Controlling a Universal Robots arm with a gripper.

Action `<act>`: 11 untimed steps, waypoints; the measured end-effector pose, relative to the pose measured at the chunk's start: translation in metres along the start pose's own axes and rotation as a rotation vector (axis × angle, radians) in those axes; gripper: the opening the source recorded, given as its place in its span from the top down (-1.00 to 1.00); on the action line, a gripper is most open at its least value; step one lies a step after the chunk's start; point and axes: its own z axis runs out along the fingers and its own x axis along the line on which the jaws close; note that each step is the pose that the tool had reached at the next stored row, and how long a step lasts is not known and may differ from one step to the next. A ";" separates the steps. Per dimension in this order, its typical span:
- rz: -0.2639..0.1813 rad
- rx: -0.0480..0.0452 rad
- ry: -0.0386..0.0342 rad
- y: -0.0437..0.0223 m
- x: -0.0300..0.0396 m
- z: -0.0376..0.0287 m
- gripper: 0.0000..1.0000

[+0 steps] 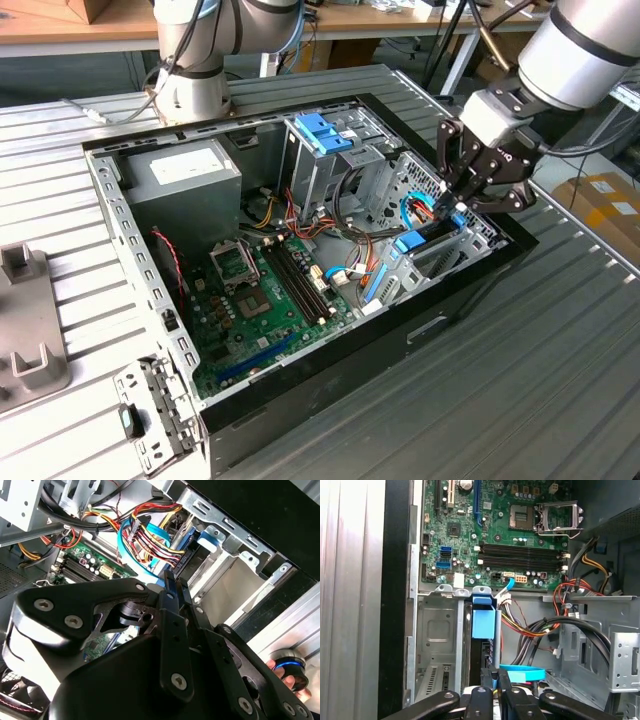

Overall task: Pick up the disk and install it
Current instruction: 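Insert the second disk wire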

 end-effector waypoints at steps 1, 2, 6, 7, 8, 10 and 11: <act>0.000 0.0000 0.0000 0.0001 0.0002 0.0005 0.67; 0.000 0.0000 0.0000 0.0002 0.0004 0.0012 0.67; 0.000 0.0000 0.0000 0.0005 0.0008 0.0040 0.67; 0.000 0.0000 0.0000 0.0005 0.0009 0.0047 0.67; 0.000 0.0000 0.0001 0.0005 0.0010 0.0055 0.67; 0.000 0.0000 0.0000 0.0005 0.0012 0.0075 0.67; 0.000 0.0000 0.0001 0.0005 0.0013 0.0085 0.67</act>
